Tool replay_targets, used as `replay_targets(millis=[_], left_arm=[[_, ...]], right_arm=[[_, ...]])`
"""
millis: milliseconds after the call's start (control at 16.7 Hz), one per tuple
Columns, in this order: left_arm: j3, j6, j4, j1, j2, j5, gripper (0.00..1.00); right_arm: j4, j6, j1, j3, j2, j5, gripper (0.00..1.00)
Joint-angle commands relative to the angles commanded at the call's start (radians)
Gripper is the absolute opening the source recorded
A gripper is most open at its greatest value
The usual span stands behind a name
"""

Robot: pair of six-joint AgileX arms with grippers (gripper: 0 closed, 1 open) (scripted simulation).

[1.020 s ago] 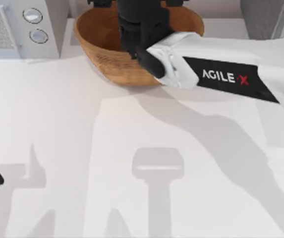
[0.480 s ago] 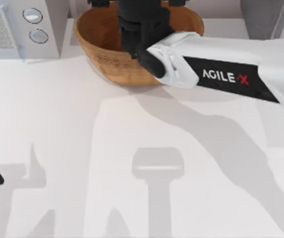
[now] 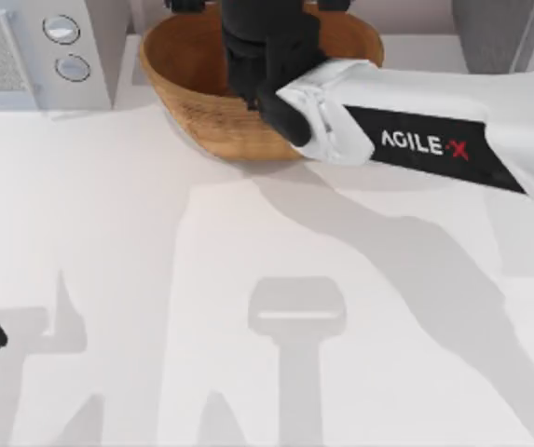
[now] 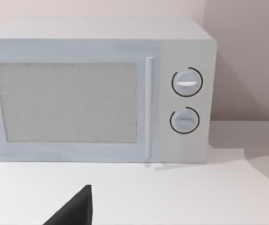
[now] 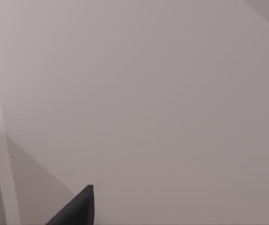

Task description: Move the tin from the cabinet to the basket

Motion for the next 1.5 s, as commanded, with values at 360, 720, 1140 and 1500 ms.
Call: replay_targets(millis=[360, 720, 1140, 1500], left_arm=[[0.000, 0.000, 0.000, 0.000, 0.000, 0.000, 1.00], [0.000, 0.000, 0.000, 0.000, 0.000, 0.000, 1.00], [0.000, 0.000, 0.000, 0.000, 0.000, 0.000, 1.00], [0.000, 0.000, 0.000, 0.000, 0.000, 0.000, 1.00]], right_arm=[[0.000, 0.000, 0.000, 0.000, 0.000, 0.000, 1.00], [0.000, 0.000, 0.002, 0.000, 0.000, 0.000, 1.00], [-0.088, 0.024, -0.102, -0.218, -0.280, -0.084, 1.00], [-0.241, 0.040, -0.288, -0.643, -0.843, -0.223, 1.00]])
